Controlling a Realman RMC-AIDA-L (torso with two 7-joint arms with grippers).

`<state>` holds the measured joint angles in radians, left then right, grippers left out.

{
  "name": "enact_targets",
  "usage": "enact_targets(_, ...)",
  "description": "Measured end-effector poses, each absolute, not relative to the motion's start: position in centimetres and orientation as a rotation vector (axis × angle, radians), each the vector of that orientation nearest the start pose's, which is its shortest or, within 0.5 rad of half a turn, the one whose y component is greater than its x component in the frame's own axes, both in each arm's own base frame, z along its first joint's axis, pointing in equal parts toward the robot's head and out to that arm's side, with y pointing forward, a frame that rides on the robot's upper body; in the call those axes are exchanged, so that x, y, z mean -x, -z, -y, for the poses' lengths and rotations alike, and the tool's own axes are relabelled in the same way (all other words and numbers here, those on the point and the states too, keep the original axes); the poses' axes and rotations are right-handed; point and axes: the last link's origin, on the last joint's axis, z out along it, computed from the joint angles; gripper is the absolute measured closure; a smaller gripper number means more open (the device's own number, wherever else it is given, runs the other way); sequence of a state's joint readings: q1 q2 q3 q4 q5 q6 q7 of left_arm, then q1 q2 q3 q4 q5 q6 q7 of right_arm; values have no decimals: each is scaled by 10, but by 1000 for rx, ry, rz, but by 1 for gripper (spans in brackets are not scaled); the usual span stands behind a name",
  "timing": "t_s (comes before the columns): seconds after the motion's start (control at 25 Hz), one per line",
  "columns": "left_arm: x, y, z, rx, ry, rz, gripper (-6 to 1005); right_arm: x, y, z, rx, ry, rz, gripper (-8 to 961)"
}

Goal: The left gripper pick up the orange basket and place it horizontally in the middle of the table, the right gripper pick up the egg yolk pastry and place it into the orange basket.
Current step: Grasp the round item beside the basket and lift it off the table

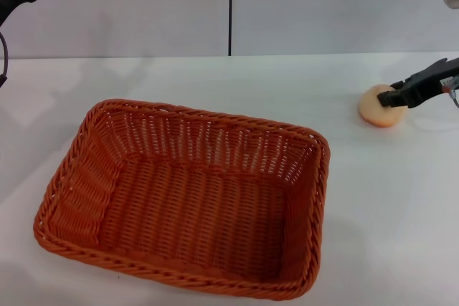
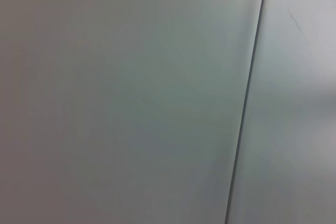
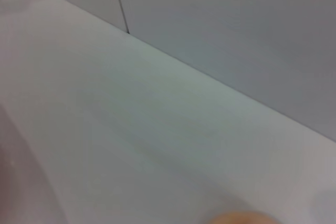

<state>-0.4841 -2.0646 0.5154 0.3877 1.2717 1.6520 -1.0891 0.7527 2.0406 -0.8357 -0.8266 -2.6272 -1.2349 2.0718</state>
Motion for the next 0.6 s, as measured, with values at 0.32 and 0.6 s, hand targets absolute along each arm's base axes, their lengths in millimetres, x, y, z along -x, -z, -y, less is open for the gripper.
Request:
enact_targets(0.32,262,-68,-335,1904,1445,462,186,-262,-36,-412,2447,200,-928,704)
enact_targets(0.6,263,-68,-335,1902,1447,463,186,-262,-37,-411,2441,183,-933,746)
